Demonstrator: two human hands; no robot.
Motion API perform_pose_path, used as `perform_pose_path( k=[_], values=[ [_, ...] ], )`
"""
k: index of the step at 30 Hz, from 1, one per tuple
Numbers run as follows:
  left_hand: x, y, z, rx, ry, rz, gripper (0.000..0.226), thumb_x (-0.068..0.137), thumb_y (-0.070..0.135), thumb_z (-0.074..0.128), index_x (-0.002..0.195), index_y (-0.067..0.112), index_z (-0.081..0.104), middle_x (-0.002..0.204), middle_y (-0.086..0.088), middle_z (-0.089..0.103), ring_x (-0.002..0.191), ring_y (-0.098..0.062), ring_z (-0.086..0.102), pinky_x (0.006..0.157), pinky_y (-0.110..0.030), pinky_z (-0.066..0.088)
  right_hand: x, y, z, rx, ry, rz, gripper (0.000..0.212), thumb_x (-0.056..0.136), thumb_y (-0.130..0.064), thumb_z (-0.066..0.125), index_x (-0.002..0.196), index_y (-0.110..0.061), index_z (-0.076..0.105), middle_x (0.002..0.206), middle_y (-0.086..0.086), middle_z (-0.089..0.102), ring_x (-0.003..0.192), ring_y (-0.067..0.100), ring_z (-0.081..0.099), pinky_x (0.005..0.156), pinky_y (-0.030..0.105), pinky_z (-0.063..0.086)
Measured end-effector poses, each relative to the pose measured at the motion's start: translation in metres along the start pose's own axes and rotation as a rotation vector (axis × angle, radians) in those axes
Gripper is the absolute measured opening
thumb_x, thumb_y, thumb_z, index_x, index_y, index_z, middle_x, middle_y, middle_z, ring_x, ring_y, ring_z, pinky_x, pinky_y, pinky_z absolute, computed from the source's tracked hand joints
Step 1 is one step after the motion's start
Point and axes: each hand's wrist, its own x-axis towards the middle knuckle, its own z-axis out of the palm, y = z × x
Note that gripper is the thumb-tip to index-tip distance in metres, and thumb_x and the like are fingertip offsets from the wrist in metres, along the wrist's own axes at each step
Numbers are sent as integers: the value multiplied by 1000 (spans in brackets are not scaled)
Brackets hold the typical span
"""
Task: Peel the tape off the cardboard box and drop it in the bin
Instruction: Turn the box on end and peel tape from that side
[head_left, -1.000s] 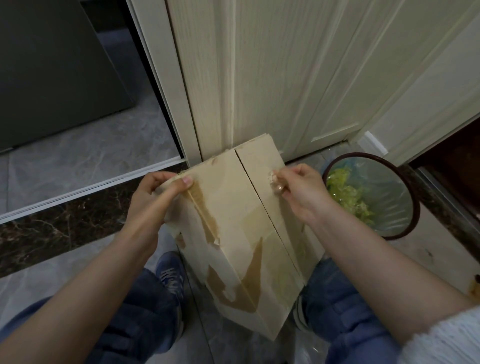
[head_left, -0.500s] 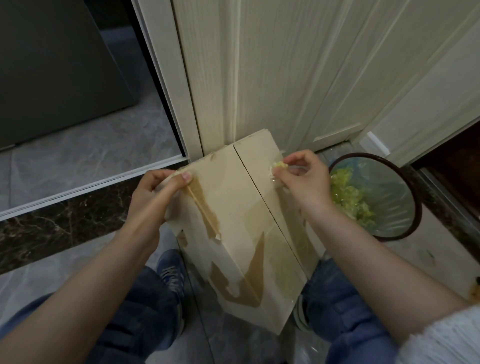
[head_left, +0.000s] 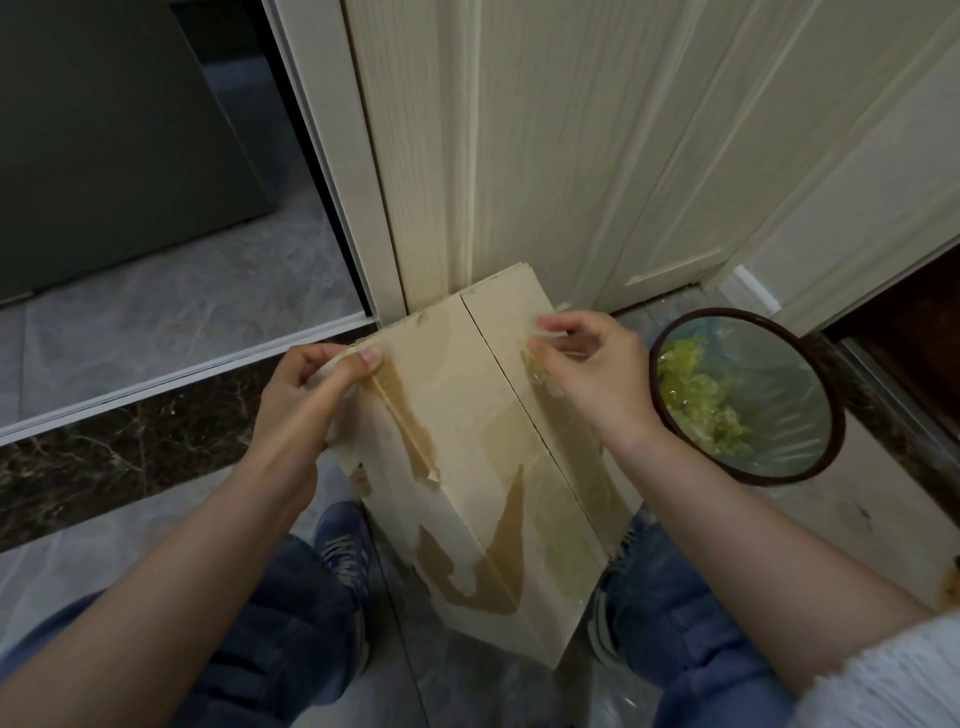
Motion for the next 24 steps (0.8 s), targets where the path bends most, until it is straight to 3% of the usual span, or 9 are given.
perform_pose_path(
  k=[3, 6, 9, 11, 15, 18, 21, 24],
  values=[
    [0, -1, -1, -13, -6, 13, 27, 74, 45, 75, 94, 32, 64, 110, 10, 58, 110, -15, 52, 107, -57, 44, 1, 1, 0, -28, 3, 88, 38, 72, -28, 88, 103, -22, 66, 96, -9, 68, 74, -3, 65, 73, 15, 53],
    [-1, 1, 1, -7, -6, 8, 42, 59, 54, 75, 94, 32, 64, 111, 9, 58, 112, -17, 52, 104, -56, 45, 1, 7, 2, -96, -34, 129, 29, 71, -41, 87, 89, -24, 72, 82, -10, 69, 73, 2, 63, 76, 20, 52],
    [-1, 0, 1, -3, -13, 3, 47, 56, 50, 87, 93, 32, 65, 112, 9, 59, 112, -17, 53, 104, -55, 46, 2, 8, 2, -91, -93, 145, 21, 77, -36, 84, 83, -23, 69, 76, -11, 65, 70, 1, 58, 71, 18, 49],
    [0, -2, 1, 5, -15, 7, 44, 57, 54, 78, 93, 33, 65, 111, 9, 60, 112, -17, 53, 106, -55, 45, 4, 10, 3, -104, -104, 147, 18, 80, -30, 82, 83, -23, 66, 77, -12, 63, 71, 2, 57, 71, 17, 48],
    [1, -4, 2, 26, -15, 19, 59, 44, 65, 76, 94, 34, 67, 110, 10, 62, 109, -14, 55, 106, -53, 46, 4, 15, 1, -146, -112, 159, 17, 85, -30, 77, 87, -20, 63, 82, -7, 64, 74, 8, 59, 74, 26, 51],
    [2, -6, 2, 22, -13, 21, 57, 45, 65, 77, 93, 34, 67, 107, 12, 63, 108, -13, 56, 106, -52, 46, 3, 17, 0, -185, -111, 145, 18, 88, -31, 74, 84, -22, 59, 83, -3, 66, 74, 10, 59, 69, 23, 47],
    [3, -7, 1, 15, 1, 4, 53, 50, 62, 77, 94, 33, 67, 111, 10, 63, 111, -14, 55, 107, -55, 45, 3, 20, 4, -74, -63, 212, 21, 87, -28, 75, 79, -20, 58, 78, 2, 68, 74, 15, 62, 74, 30, 50],
    [4, -6, -1, -25, 15, -12, 46, 58, 60, 78, 93, 32, 65, 112, 9, 62, 115, -20, 55, 105, -56, 47, 4, 17, 8, 225, -8, 310, 20, 88, -14, 74, 79, -11, 57, 69, 4, 64, 71, 16, 61, 81, 33, 50]
  ],
)
